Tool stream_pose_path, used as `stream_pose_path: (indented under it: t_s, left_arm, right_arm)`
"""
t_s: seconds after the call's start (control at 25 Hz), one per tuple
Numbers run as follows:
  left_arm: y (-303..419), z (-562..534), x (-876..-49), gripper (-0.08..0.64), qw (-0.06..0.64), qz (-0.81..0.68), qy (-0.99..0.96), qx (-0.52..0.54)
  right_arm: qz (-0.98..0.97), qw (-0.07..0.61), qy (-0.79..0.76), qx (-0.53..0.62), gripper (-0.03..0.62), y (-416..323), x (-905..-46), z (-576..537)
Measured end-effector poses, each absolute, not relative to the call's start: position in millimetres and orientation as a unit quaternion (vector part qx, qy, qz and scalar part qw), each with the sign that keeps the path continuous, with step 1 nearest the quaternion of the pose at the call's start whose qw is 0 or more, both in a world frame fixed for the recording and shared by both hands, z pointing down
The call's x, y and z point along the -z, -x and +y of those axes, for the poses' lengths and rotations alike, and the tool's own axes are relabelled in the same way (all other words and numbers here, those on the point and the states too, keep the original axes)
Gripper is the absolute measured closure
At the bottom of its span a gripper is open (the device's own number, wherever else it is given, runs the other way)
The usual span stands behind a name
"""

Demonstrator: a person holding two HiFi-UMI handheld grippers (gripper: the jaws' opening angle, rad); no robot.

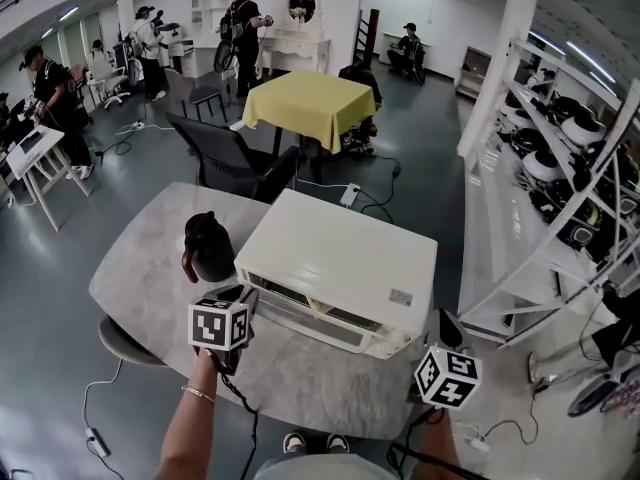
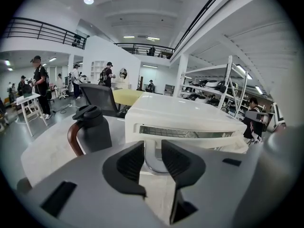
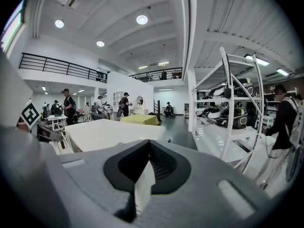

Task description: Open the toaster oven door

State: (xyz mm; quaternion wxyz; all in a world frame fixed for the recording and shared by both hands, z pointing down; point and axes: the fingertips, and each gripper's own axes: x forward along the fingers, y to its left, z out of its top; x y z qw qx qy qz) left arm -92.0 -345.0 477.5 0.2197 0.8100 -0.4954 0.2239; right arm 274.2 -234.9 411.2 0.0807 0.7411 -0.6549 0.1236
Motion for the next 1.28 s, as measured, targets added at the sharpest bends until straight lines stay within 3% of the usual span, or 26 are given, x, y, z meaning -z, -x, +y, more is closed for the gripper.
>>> stream_pose_path:
  t_s: [1.28]
  left_arm:
    - [130, -290, -513, 0.463, 0.249, -0.533, -0.776, -0.230]
  right_arm:
    - [-0.683, 0.101, -0.712, -0.126, 0.588, -250, -421, -205]
